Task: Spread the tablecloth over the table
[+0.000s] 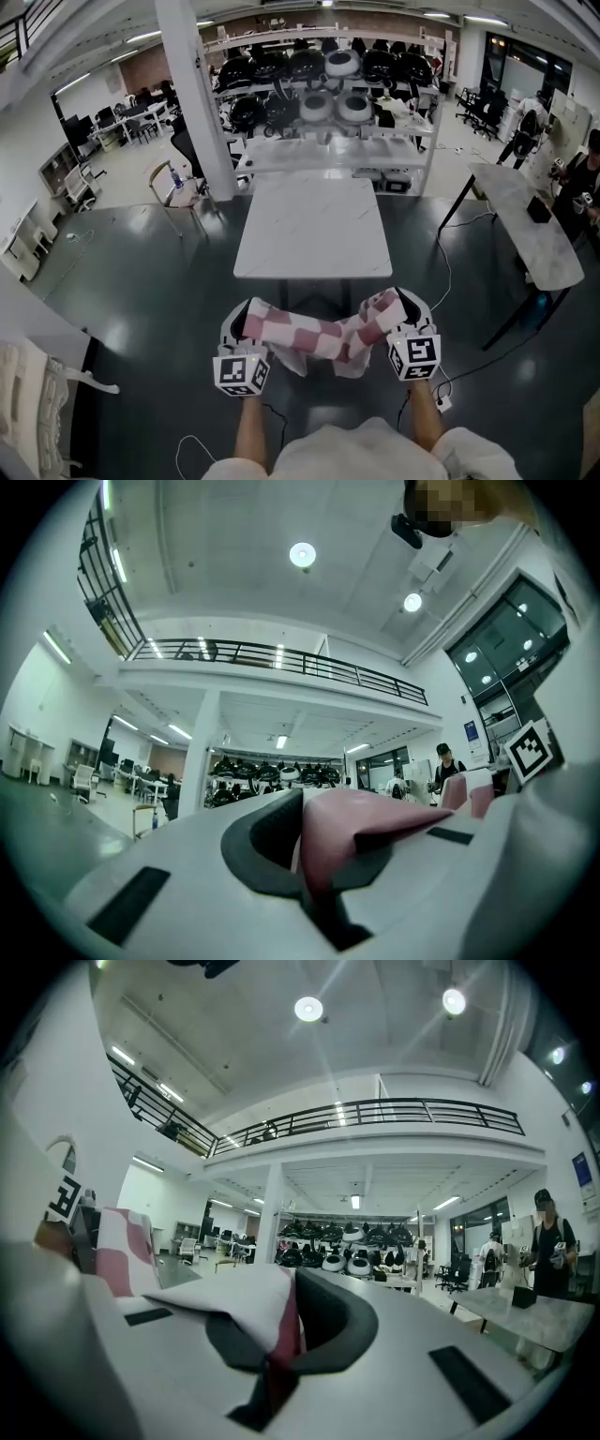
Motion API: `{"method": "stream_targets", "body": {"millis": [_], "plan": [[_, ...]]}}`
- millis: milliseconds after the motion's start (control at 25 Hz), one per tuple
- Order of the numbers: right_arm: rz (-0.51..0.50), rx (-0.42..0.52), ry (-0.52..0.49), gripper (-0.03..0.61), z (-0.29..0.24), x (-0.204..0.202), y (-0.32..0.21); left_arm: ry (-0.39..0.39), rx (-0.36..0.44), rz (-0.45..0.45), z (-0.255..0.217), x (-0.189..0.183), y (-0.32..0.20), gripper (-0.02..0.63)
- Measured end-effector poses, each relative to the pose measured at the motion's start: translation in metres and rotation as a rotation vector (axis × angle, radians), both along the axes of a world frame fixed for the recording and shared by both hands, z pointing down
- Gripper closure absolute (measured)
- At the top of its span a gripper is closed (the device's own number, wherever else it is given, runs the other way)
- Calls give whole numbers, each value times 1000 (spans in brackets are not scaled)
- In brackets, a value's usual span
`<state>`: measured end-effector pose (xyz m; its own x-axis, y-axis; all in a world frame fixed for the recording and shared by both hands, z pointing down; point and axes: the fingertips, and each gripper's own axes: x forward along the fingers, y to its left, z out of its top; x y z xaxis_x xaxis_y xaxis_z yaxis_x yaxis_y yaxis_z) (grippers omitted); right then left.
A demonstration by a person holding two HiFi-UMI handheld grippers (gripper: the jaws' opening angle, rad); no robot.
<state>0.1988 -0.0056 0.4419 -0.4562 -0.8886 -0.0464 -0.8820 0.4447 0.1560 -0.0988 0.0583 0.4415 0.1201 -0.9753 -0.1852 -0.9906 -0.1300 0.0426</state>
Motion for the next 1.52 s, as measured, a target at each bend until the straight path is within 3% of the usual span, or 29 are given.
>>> {"method": "stream_targets", "body": {"millis": [520,840,1160,1520], "plan": [[2,-4,-12,565,10,-8,-26,-1,-1,-22,6,-20,-22,586],[-10,17,-32,565,6,-19,-66,-5,-2,-25,8,-31,-61,586],[-32,10,-6,565,24,-37,-147,-1,-12,-5,26,-34,-152,586],[-55,-20,-33,565,23,-62,-304,-9,-40,-10,22,-51,-312,586]]}}
